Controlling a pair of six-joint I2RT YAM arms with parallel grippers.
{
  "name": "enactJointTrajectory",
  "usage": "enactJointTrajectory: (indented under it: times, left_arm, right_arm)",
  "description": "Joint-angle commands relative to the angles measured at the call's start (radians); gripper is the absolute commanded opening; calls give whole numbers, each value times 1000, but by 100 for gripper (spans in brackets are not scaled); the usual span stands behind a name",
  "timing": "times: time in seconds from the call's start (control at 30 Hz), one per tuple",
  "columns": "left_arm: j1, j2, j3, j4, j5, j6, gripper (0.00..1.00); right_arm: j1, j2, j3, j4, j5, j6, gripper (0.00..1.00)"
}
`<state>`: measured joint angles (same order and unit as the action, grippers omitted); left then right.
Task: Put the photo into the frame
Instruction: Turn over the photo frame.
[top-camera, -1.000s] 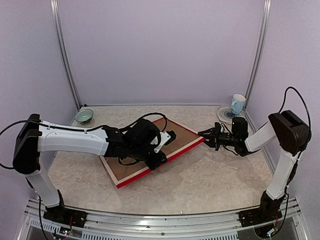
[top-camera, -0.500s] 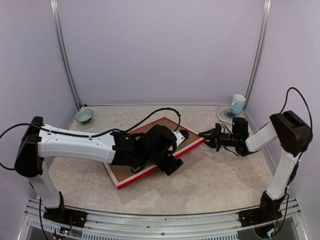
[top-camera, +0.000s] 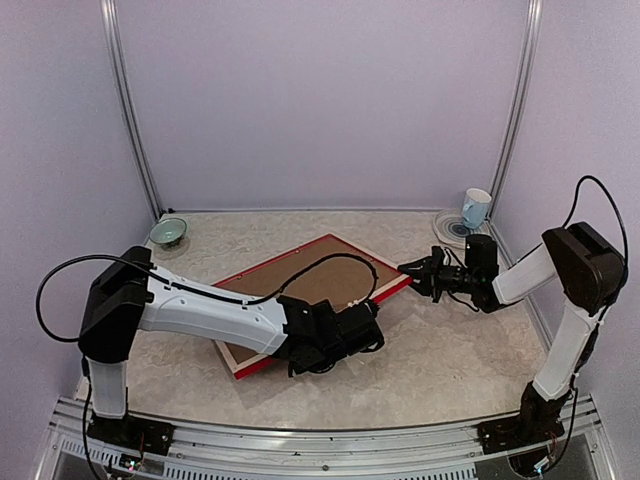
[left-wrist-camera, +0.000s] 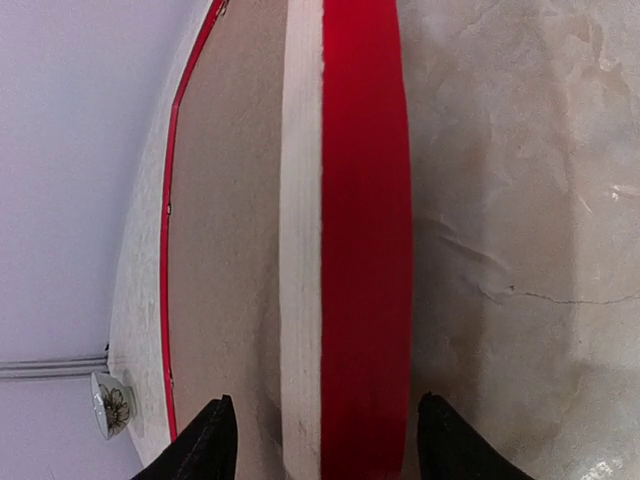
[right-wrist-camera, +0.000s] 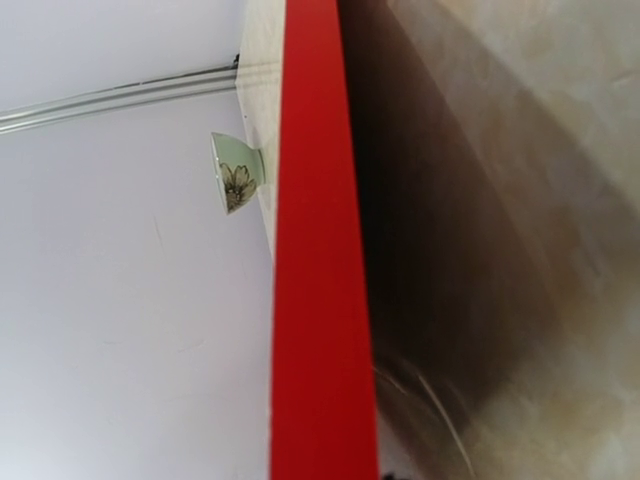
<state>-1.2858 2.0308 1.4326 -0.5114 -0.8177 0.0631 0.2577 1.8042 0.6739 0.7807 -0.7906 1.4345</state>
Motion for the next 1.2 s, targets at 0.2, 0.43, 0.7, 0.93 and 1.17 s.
enactJointTrajectory:
  times: [0.2, 0.43, 0.7, 0.93, 1.17]
  left_arm:
    - [-40, 3, 18, -4, -199, 46, 25]
    - [-38, -30, 0, 50, -187, 58, 2]
    - [37, -137, 51, 62, -47, -8, 1]
    - [84, -184, 209, -17, 26, -51, 1]
    - [117, -165, 466, -132, 42, -104, 1]
  right_arm:
    - [8, -23, -10, 49, 9, 6, 20]
    - [8, -41, -8, 49, -2, -11, 47]
    - [-5, -194, 42, -264, 45, -299, 99]
    - [-36, -439, 59, -597, 249, -556, 99]
    - [-49, -574, 145, -773, 401, -681, 99]
